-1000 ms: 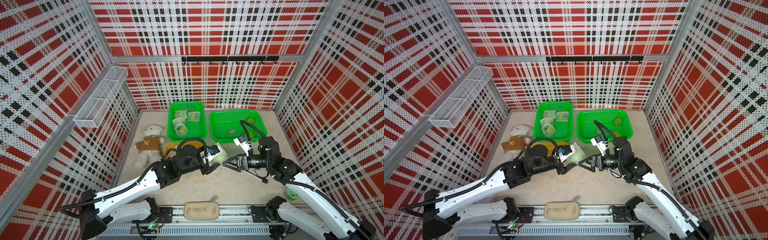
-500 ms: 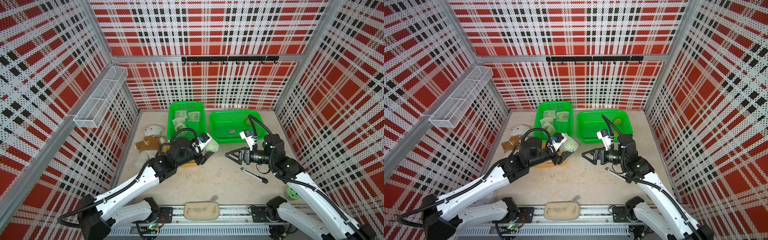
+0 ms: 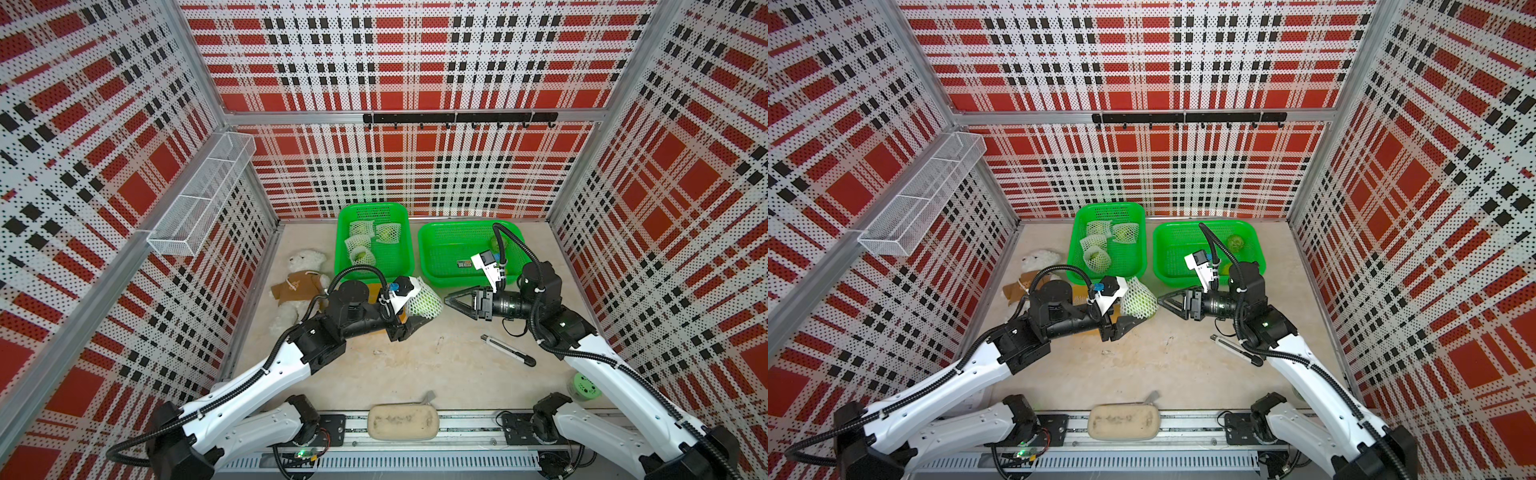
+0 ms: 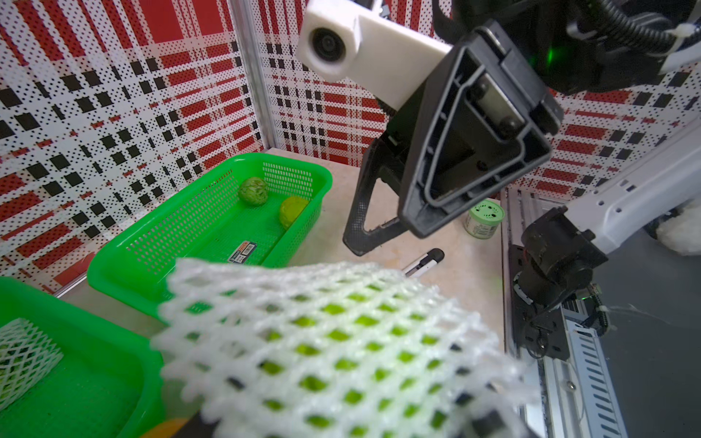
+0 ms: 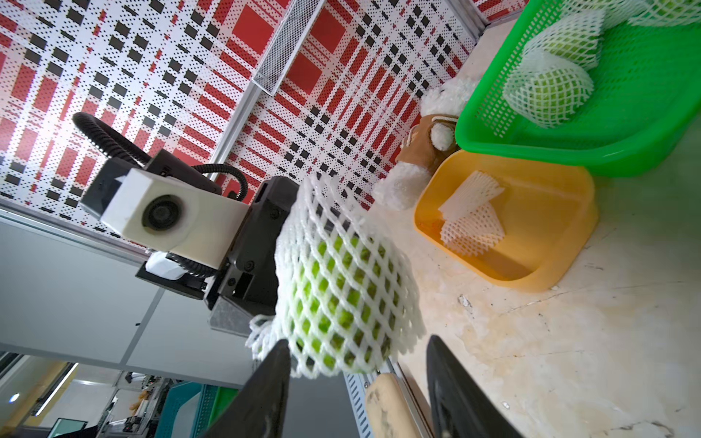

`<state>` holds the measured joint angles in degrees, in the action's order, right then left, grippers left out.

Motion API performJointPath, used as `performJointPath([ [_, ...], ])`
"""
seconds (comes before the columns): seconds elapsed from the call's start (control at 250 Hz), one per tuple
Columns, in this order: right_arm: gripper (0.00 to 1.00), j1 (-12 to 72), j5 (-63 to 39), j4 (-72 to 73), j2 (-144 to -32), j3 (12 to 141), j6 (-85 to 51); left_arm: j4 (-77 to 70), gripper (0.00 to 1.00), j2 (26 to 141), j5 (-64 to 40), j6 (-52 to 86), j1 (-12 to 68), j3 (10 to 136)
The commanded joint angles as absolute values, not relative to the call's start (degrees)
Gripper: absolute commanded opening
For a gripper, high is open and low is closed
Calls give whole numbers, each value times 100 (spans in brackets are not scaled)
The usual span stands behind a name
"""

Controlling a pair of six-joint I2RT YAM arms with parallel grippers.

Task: Sleeve custard apples in foam nets
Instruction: Put on the foam net on the custard apple.

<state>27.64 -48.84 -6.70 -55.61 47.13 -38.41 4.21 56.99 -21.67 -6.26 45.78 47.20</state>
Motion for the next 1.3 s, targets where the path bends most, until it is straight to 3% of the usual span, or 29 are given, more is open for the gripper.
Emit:
performJointPath([
  [0.0,52,2907,-4872,-291,-5585,4724,-3879,114,39,5605,-2378,-592,4553,4692],
  [0.184,47,3076,-4688,-299,-5577,4606,-3910,-3,35,5545,-2231,-621,4578,4610],
  [0.368,26,3150,-4637,-298,-5619,4638,-3903,-88,34,5551,-2149,-626,4623,4562],
  [0.536,15,3207,-4535,-455,-5643,4668,-3886,-105,32,5547,-1677,-681,4719,4519],
  [1.293,9,3215,-4269,-624,-5769,4670,-4049,-470,30,5139,-507,-712,4773,4182],
])
